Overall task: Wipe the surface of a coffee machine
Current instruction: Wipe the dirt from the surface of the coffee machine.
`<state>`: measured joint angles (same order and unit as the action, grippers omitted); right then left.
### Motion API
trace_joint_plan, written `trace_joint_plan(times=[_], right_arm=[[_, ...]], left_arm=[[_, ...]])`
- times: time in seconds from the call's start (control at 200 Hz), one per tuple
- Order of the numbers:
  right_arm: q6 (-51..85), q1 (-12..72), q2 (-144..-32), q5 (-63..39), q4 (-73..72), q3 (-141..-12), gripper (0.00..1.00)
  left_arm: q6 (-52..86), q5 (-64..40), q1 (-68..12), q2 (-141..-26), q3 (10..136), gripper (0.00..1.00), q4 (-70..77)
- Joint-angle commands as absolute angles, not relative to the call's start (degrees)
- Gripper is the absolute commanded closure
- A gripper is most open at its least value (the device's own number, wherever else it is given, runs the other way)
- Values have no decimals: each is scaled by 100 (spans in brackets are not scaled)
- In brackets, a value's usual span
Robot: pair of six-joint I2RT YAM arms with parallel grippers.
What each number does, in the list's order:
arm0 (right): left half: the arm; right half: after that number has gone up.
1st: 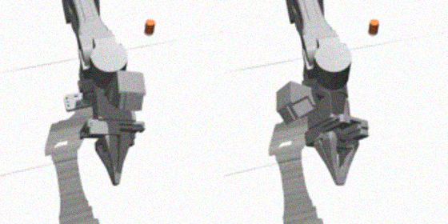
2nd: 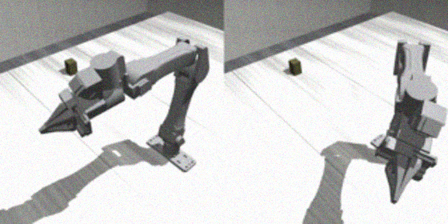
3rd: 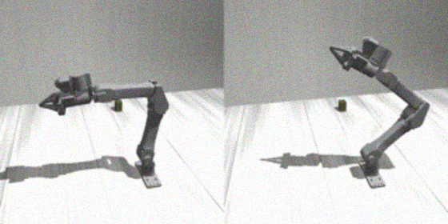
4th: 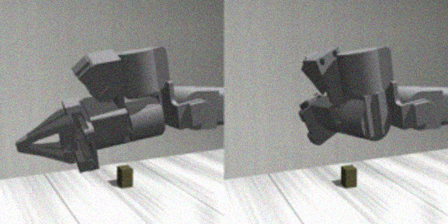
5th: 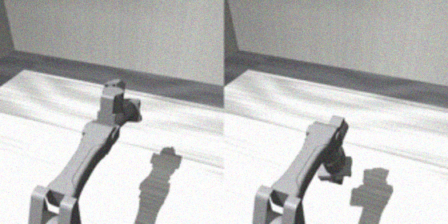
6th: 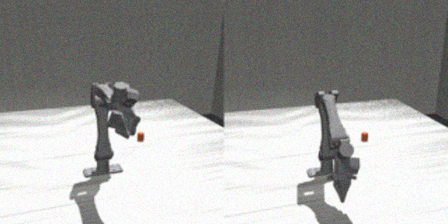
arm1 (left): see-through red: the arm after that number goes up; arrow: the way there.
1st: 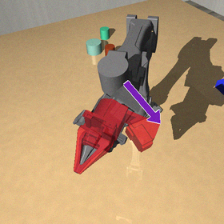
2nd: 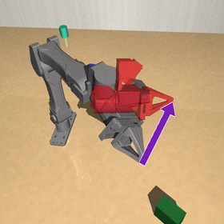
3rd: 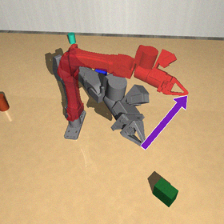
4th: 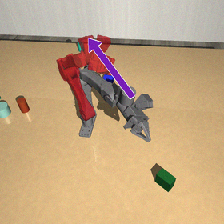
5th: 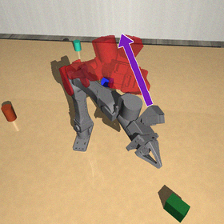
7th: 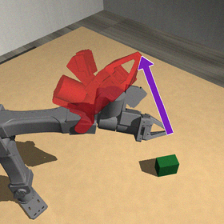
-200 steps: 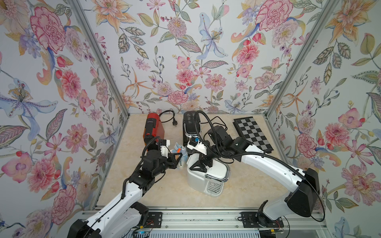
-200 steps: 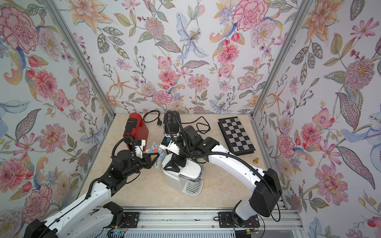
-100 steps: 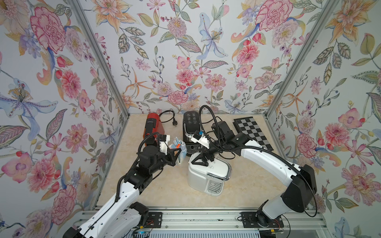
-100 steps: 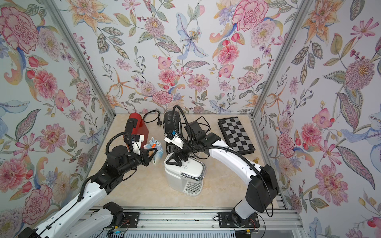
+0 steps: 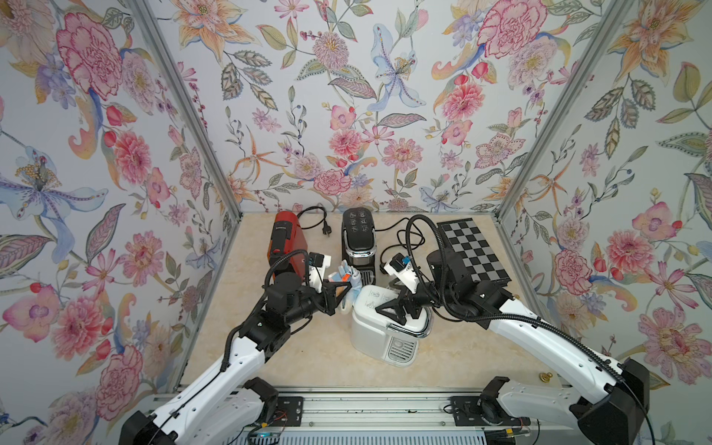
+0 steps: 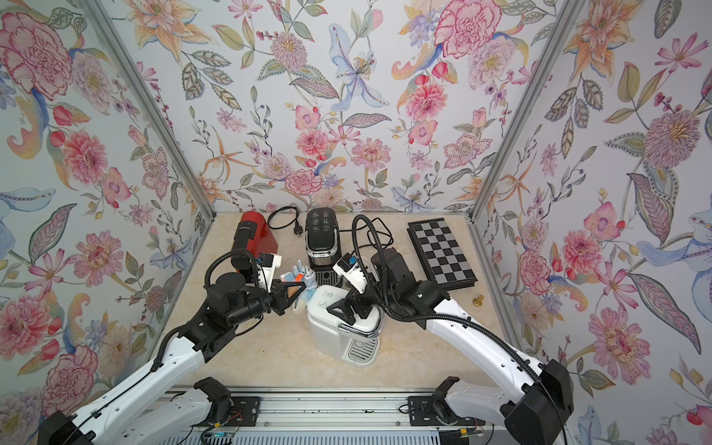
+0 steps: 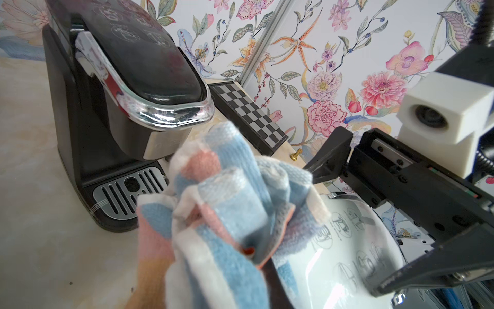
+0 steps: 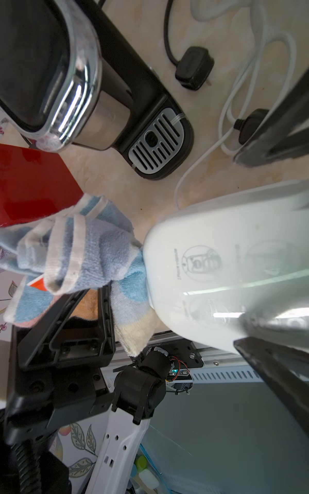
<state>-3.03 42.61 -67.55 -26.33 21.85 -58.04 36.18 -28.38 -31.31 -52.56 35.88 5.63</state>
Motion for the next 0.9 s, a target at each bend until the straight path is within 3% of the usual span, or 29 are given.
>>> trace_joint_plan(times=[0.0,0.49,0.896], right_arm=[[-427,4397,-6976,-1838,2713,-5267,0],[-260,4690,-7295,-1787,2367,-4874,0],[-281,4683,-7501,-1985,2234,-4834,0]], left_arm=[[3508,-3138,-3184,-5321,3453,100,899],[4495,-3335,-3243,-5496,2136,100,2292],[4836,-3005,-3321,-6436,1389,100,3019]])
